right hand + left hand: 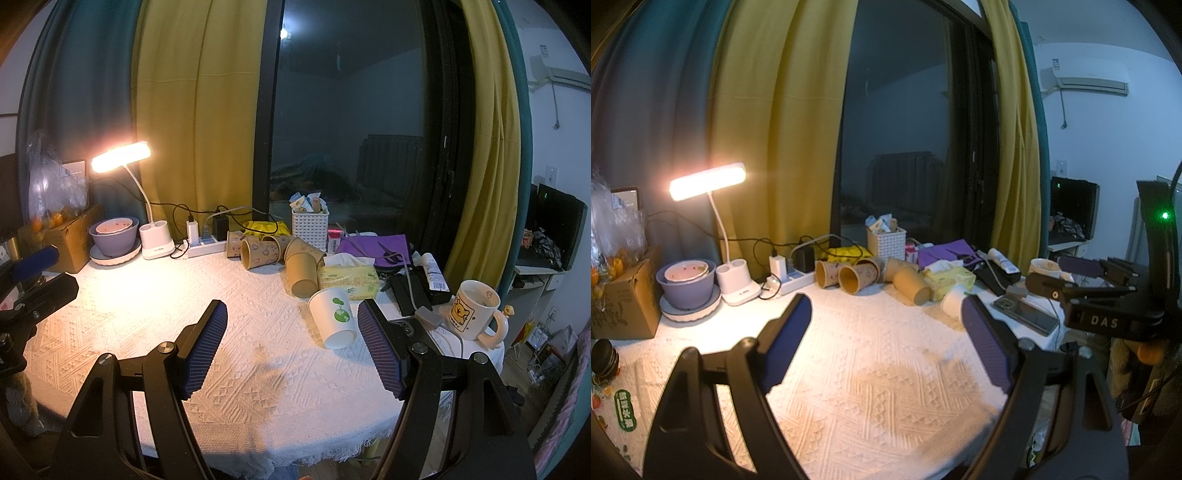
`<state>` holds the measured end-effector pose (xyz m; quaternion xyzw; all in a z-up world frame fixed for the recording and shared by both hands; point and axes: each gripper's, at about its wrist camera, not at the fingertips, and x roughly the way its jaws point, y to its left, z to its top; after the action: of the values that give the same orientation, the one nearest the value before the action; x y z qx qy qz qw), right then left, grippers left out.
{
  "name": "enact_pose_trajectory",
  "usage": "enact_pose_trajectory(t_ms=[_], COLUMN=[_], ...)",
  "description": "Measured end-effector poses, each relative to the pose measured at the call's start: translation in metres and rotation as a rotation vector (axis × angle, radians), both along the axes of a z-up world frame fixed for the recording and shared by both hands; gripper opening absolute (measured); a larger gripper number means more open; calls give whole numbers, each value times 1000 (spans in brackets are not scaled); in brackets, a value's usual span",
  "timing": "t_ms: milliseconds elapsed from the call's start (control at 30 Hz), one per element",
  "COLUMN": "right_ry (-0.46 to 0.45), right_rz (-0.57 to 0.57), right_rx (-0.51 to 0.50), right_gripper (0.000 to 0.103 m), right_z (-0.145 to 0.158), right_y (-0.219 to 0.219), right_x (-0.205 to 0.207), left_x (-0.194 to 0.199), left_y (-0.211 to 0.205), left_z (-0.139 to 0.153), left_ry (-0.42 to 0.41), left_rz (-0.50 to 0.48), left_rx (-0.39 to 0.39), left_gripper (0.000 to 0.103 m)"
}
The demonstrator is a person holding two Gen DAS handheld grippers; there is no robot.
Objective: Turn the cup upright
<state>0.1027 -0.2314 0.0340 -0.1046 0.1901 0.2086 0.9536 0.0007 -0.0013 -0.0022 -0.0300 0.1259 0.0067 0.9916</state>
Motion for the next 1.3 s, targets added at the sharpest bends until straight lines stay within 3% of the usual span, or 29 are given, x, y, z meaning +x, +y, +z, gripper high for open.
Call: enact_pose_trajectory(t_ms=[733, 967, 1300], right_ry=[-10, 21, 106], right_rz=[0, -33, -92], right_rx=[4, -8, -19], right_gripper=[76, 76, 76], right_z=[4, -14, -52], right_y=[-10, -24, -59], right_x=[3, 27, 79], left_x=[9, 44, 129], left_y=[-5, -19, -55], left_z=[0, -14, -52], left_ry=[8, 97, 273], left_rz=[-9, -66, -157], left_rx=[14, 12, -27], left_gripper=[84, 84, 84])
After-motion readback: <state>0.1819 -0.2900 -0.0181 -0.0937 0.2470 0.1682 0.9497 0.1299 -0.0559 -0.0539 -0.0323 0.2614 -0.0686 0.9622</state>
